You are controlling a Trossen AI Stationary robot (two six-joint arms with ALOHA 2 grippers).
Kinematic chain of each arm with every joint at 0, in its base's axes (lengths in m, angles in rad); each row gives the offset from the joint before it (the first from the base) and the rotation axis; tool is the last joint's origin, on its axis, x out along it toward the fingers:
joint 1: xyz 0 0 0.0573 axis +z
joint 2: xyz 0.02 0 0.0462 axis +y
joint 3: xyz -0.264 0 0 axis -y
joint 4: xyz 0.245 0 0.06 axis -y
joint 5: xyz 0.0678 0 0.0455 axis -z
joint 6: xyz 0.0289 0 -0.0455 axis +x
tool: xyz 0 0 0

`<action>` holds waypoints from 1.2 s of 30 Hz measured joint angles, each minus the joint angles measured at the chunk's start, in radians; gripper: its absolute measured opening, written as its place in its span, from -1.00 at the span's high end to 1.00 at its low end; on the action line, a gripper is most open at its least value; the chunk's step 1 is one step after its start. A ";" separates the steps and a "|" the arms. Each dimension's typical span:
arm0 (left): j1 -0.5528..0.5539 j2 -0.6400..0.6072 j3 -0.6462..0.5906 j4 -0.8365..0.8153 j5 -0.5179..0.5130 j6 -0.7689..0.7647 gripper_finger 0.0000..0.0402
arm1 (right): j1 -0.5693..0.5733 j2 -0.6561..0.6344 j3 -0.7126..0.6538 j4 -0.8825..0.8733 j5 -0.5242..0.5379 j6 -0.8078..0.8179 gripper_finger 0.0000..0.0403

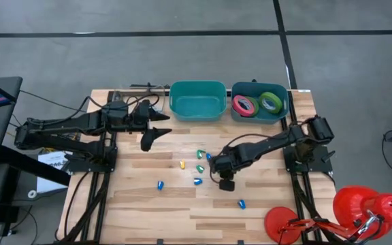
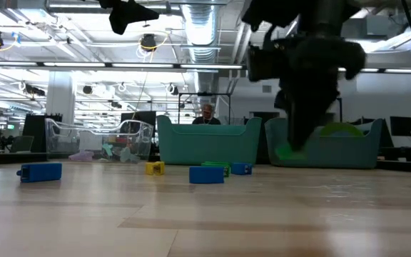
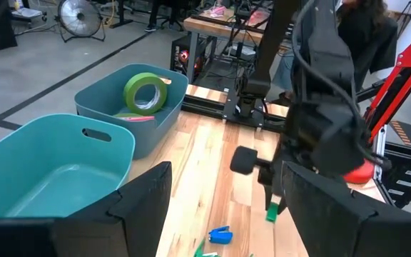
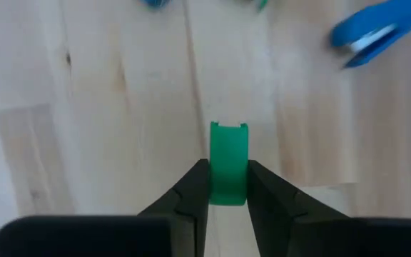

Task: Pick and place Stapler, Stapler remover, tape
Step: Put the green stapler into the green bin

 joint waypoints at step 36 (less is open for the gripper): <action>0.000 0.000 0.000 0.001 0.000 0.000 -0.27 | -0.553 -0.174 0.180 0.094 0.005 -0.130 0.65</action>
